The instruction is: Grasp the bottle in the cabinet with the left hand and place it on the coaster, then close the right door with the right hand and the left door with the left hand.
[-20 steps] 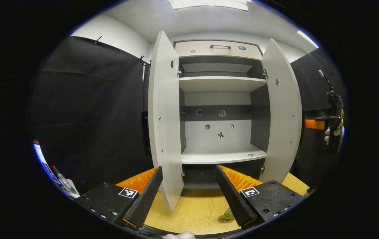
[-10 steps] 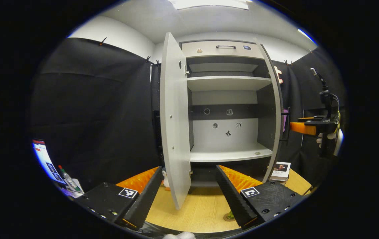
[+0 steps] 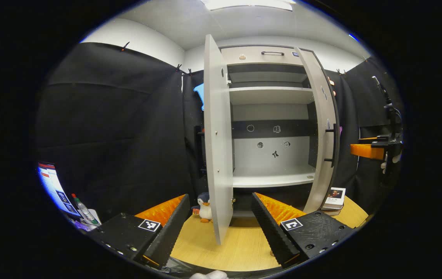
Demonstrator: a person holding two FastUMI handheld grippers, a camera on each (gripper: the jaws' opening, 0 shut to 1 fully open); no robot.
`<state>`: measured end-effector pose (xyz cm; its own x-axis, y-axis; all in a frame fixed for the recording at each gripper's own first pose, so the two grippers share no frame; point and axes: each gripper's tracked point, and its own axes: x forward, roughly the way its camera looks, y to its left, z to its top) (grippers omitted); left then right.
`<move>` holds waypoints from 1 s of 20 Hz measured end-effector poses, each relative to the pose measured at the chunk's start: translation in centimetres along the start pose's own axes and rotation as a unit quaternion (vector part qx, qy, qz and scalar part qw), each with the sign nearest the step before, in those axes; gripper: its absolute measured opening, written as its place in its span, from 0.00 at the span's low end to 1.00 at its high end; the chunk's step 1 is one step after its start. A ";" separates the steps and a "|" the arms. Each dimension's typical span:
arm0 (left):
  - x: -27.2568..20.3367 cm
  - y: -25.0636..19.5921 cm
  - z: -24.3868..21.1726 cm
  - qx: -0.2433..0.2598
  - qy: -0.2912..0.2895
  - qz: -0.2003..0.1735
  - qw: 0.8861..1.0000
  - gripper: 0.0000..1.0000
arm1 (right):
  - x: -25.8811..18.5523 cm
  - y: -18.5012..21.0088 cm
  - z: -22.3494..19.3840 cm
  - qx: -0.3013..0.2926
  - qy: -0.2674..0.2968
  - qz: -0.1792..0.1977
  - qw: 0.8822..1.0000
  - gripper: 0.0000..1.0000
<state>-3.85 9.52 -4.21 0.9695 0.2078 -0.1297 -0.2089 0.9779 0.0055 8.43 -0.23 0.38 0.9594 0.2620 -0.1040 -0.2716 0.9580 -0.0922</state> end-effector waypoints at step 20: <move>15.7 12.5 5.2 -0.003 -0.053 0.033 0.998 0.96 | -10.6 -0.3 -5.1 0.049 0.067 -0.096 0.992 0.82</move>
<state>9.47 25.12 -1.02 0.9619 0.2725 -0.0231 -0.2725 0.9621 0.0037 -2.03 -3.83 -3.57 0.9722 0.0625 -0.2257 -0.0702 0.9972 -0.0262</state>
